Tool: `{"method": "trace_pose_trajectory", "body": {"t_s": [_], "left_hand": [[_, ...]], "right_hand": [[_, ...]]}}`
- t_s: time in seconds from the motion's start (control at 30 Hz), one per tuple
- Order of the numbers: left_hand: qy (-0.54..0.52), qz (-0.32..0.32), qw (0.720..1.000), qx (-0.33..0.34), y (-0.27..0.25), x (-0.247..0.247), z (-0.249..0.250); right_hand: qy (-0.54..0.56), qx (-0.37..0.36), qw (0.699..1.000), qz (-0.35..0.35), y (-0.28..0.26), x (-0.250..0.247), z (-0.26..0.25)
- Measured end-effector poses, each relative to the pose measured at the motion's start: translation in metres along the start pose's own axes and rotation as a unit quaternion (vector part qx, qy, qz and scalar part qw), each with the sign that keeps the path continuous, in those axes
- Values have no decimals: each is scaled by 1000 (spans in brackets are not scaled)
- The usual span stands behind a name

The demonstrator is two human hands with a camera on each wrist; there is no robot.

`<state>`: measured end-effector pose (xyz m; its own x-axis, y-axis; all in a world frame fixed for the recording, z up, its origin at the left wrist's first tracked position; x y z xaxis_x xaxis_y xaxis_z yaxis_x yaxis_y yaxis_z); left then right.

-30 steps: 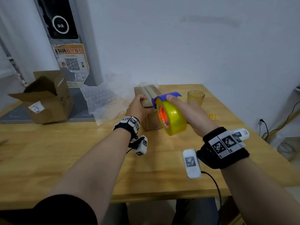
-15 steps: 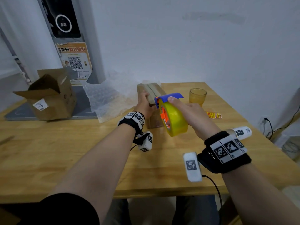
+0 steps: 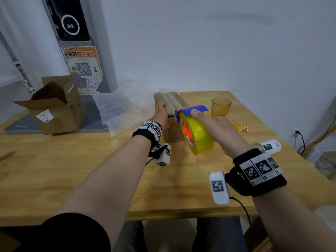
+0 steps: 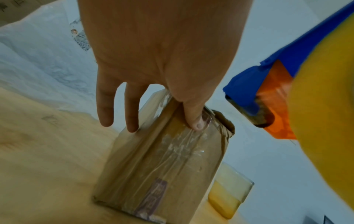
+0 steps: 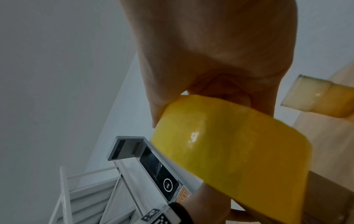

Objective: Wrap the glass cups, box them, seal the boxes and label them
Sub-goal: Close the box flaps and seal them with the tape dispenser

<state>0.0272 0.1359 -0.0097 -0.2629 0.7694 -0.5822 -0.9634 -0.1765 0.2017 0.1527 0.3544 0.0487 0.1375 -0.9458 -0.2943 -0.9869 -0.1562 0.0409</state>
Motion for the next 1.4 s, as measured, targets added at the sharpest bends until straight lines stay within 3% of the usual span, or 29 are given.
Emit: {"method": "trace_pose_trajectory", "body": {"t_s": [0.6,0.87,1.17,1.4], "left_hand": [[0,-4,1000,-14,-10,-4,10],[41,-66,997,1,-13,-12,5],[44,-103,993,36,4,-15,-5],[59,-125,988,65,30,-20,-11]], "right_hand": [[-18,11,1000,8,-11,1,26],[29,34,997,-61,2,17,39],[41,75,995,-55,31,28,43],[77,121,981,-130,47,50,45]]}}
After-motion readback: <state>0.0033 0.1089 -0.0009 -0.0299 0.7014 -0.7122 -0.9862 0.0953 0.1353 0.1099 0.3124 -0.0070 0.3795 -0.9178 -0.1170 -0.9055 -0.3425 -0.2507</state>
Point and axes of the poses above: each hand's wrist, its own y-axis towards the middle knuckle, its own x-axis out of the palm, z = x × y, the point moved 4 cm from there along y, towards the middle knuckle, and after that the axes turned 1 degree about -y, right-handed, at the moved point
